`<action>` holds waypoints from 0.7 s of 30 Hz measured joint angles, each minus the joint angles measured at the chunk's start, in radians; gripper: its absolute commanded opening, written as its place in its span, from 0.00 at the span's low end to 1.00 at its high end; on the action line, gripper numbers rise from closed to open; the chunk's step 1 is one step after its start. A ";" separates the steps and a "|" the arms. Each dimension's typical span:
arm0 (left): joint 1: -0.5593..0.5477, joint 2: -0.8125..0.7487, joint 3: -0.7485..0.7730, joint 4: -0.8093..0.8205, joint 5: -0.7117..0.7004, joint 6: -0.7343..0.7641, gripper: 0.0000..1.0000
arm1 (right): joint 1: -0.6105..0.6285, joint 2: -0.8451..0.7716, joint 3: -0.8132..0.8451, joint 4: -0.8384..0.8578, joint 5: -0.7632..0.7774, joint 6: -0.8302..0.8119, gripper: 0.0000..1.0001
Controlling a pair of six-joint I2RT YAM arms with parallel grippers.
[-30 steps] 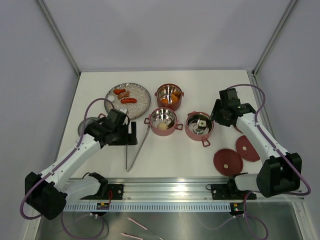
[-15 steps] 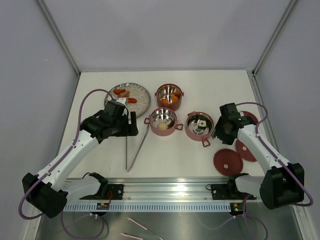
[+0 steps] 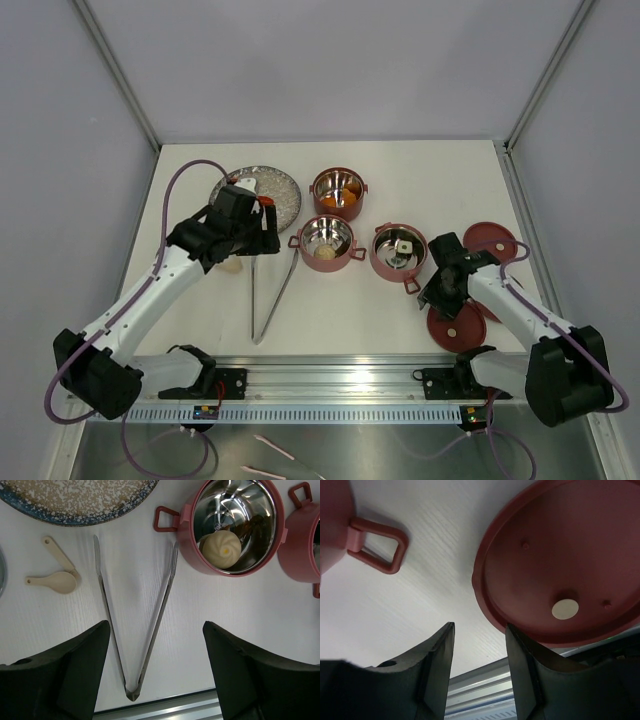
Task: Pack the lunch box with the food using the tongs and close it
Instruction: Pick up the box lid from the center of the board.
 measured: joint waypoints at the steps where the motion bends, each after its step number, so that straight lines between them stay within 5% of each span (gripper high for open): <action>1: 0.000 0.008 0.002 0.005 0.000 0.002 0.78 | 0.000 0.016 -0.002 0.003 0.002 0.003 0.52; 18: 0.000 0.060 0.005 0.051 0.005 0.032 0.78 | 0.014 0.196 -0.012 0.140 0.039 -0.037 0.34; 19: 0.000 0.063 0.005 0.053 0.006 0.034 0.78 | 0.016 0.204 -0.012 0.142 0.042 -0.039 0.31; 21: 0.000 0.066 0.005 0.058 0.007 0.035 0.78 | 0.021 0.214 -0.007 0.140 0.050 -0.053 0.09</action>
